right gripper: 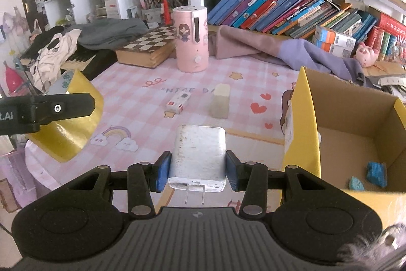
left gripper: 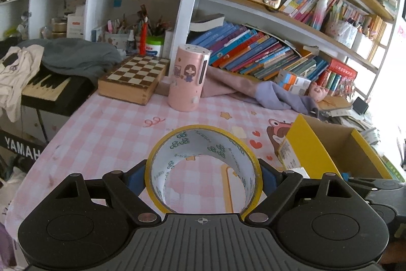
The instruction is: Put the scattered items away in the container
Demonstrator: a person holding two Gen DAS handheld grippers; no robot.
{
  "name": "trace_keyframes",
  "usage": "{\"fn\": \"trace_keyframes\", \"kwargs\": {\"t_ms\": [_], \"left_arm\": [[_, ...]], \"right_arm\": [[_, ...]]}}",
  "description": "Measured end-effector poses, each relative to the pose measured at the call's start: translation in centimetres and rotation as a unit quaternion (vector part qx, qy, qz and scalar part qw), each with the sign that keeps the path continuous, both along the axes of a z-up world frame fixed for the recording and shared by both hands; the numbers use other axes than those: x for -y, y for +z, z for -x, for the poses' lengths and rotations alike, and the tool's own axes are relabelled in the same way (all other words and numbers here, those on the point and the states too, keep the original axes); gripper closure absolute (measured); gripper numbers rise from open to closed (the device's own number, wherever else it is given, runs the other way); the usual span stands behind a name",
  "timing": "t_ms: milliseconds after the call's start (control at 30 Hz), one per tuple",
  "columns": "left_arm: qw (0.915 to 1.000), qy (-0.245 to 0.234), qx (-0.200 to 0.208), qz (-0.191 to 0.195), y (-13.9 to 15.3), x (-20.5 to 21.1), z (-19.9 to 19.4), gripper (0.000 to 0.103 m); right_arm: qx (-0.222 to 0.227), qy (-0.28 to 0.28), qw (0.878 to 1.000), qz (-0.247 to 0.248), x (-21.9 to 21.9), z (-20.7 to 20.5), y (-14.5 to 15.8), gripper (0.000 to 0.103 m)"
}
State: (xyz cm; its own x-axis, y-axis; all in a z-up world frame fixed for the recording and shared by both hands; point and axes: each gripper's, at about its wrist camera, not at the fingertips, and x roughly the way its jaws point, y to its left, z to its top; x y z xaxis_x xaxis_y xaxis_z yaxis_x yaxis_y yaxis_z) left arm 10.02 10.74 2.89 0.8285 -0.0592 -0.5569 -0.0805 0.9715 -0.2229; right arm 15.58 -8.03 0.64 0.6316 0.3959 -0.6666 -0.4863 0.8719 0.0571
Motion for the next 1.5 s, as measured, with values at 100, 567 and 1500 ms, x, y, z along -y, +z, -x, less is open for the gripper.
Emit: {"fn": "trace_keyframes", "kwargs": {"t_ms": [100,567,1500], "left_arm": [[1.0,-0.003,0.0,0.005,0.0,0.2,1.2,0.016],[0.9997,-0.022,0.01,0.008,0.3,1.8,6.8,0.016],[0.9846,-0.174,-0.004,0.015,-0.4,10.8,8.2,0.016]], "right_arm": [[-0.002,-0.003,1.0,-0.002,0.2,1.3,-0.1,0.06],[-0.007,-0.013,1.0,-0.006,1.8,7.6,-0.4,0.06],[-0.01,-0.166,0.986,0.009,11.5,15.3,-0.9,0.06]]}}
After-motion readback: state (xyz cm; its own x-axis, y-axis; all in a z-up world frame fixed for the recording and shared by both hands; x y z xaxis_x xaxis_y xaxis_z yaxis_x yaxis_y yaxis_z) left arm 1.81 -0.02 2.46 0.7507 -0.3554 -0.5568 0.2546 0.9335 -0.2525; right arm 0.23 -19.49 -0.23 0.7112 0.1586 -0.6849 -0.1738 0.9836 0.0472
